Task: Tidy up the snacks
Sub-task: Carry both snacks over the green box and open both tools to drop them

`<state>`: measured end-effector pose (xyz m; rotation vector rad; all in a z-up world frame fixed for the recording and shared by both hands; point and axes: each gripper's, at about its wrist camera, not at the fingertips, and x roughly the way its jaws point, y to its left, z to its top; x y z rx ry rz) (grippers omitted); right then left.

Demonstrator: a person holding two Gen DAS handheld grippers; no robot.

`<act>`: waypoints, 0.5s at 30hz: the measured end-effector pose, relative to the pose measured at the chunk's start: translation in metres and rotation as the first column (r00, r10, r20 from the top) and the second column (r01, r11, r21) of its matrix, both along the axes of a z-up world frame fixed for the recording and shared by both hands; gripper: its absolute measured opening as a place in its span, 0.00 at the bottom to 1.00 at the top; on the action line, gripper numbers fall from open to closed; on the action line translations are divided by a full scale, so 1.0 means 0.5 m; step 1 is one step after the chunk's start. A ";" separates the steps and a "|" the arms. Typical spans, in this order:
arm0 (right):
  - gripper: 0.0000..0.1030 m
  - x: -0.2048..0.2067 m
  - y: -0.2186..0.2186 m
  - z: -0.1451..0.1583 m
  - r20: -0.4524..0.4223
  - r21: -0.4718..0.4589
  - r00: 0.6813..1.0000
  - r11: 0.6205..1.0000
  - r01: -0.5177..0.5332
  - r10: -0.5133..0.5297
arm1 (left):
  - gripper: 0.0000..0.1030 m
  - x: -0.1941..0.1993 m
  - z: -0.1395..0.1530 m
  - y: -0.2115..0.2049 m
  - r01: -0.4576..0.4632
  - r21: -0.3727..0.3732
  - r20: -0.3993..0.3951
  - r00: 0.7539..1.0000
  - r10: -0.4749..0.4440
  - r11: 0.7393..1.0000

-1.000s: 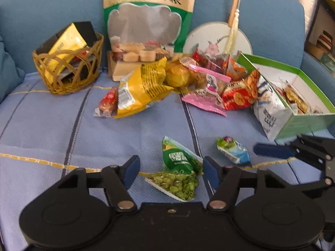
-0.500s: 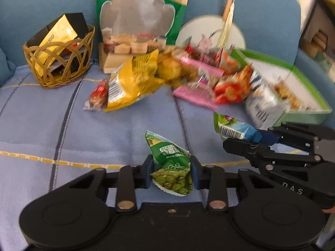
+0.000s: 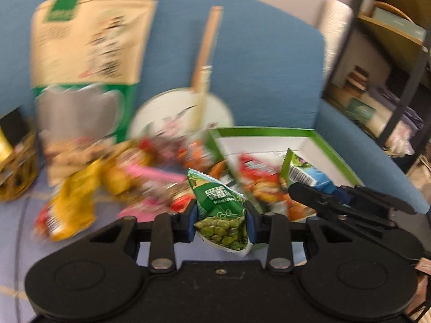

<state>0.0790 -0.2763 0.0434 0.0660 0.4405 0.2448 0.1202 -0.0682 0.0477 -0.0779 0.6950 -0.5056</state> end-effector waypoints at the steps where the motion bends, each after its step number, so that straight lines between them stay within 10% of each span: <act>1: 0.43 0.002 -0.015 0.002 0.006 -0.008 0.999 0.999 0.035 -0.035 | 0.42 0.006 0.003 -0.021 0.017 0.003 0.006 1.000 -0.017 1.000; 15: 0.44 0.034 -0.229 -0.035 -0.057 -0.049 0.894 0.895 0.443 -0.445 | 0.44 0.099 -0.036 -0.258 0.153 -0.042 -0.072 0.985 -0.156 0.987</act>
